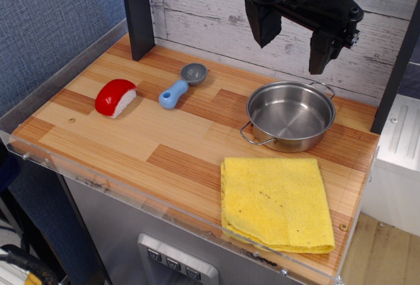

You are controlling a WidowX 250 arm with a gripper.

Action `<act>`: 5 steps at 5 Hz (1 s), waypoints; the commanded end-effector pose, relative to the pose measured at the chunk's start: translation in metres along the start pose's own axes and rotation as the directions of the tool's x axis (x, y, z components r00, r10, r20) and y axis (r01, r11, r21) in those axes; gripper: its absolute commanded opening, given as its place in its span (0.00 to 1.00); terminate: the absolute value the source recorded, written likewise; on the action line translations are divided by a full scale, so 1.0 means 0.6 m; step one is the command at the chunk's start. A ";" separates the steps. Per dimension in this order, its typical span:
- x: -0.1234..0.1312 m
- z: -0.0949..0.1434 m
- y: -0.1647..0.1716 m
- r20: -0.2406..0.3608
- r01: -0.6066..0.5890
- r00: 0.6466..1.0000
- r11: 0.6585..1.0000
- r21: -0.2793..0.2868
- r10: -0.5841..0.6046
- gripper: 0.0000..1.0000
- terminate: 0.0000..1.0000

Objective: Put the red object inside the utensil.

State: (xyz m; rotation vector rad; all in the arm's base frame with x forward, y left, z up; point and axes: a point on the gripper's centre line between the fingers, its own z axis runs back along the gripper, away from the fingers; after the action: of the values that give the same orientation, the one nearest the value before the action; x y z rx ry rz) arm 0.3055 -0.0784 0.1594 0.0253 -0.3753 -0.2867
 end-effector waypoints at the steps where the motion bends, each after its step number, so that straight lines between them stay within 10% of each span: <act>1: 0.000 0.000 0.000 0.000 0.000 1.000 1.000 0.000 0.000 1.00 0.00; 5: -0.079 -0.044 0.203 -0.060 -0.208 0.975 0.974 0.093 0.214 1.00 0.00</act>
State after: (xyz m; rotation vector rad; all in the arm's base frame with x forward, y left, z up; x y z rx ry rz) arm 0.3060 0.0484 0.1156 0.0699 -0.2790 -0.0613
